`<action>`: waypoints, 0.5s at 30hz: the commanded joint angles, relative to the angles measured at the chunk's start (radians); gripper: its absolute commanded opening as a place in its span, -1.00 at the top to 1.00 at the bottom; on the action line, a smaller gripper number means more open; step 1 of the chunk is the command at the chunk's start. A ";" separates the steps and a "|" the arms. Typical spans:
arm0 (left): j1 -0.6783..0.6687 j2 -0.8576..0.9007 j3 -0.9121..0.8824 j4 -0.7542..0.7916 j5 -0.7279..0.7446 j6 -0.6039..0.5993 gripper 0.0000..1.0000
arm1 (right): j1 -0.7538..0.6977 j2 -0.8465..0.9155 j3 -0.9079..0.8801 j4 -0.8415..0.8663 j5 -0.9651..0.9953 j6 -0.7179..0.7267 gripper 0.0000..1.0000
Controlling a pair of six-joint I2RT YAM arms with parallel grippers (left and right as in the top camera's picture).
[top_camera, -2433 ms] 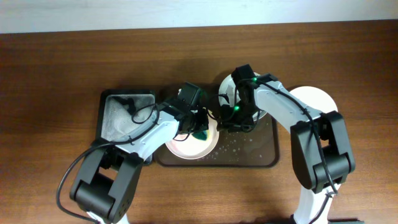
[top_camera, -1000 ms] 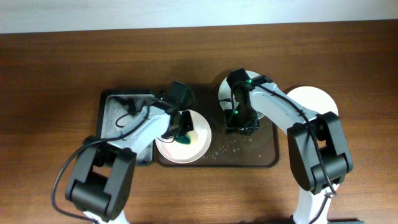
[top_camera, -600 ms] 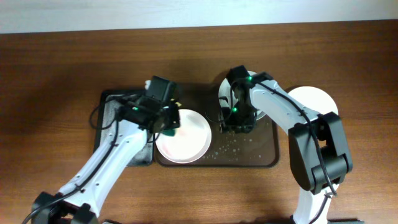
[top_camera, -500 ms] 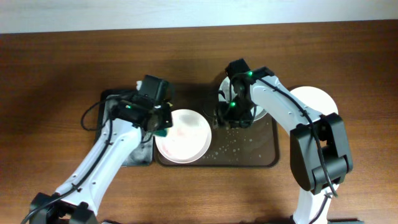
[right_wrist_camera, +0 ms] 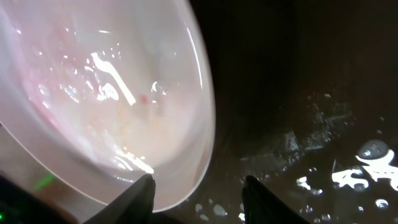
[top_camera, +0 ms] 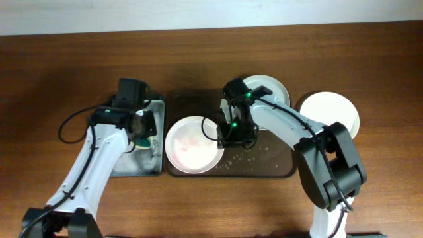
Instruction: Clean dirty plates on tray and stack at the side
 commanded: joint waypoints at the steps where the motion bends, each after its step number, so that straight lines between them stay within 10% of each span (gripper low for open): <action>1: 0.043 0.032 -0.050 0.030 -0.007 0.043 1.00 | 0.021 -0.010 -0.016 0.017 0.045 0.017 0.23; 13: 0.050 0.200 -0.062 0.130 0.016 0.049 1.00 | 0.023 -0.009 -0.059 0.049 0.148 0.097 0.46; 15: 0.050 0.227 -0.062 0.159 0.091 0.105 1.00 | 0.023 -0.009 -0.059 0.058 0.148 0.098 0.73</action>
